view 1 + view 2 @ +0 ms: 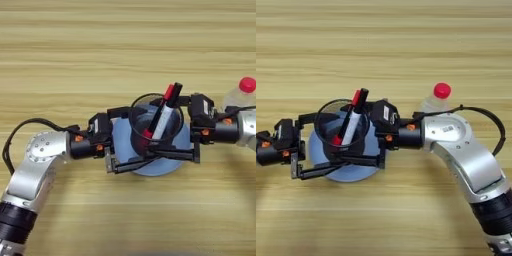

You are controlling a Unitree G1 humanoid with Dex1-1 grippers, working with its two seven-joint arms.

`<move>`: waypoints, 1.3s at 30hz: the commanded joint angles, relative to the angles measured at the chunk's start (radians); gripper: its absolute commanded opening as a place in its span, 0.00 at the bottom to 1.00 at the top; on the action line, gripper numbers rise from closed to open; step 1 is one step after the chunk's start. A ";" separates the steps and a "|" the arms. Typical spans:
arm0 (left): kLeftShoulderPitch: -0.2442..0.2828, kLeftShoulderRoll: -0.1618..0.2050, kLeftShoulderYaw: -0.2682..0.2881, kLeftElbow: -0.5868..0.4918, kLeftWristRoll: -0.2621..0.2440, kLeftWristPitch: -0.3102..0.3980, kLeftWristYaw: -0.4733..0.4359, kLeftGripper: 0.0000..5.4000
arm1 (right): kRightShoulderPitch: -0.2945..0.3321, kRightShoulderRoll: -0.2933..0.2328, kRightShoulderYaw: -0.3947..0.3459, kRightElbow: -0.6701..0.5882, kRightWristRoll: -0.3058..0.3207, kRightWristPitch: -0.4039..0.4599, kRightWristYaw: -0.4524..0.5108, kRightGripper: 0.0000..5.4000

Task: Move the objects on the table

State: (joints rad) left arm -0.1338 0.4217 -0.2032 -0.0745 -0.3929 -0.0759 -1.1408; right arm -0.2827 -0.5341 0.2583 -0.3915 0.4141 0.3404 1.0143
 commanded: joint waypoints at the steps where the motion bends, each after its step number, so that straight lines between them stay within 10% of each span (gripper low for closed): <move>1: -0.013 0.012 -0.018 -0.003 0.040 -0.017 -0.002 1.00 | -0.004 0.002 0.005 -0.019 0.008 0.007 0.002 0.89; 39: -0.030 0.021 -0.050 0.027 0.083 -0.050 -0.002 0.89 | -0.011 0.000 0.039 -0.026 0.000 0.008 0.001 0.89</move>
State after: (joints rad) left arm -0.1503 0.4425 -0.2471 -0.0483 -0.3210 -0.1148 -1.1411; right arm -0.2820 -0.5347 0.2940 -0.3985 0.4137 0.3424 1.0130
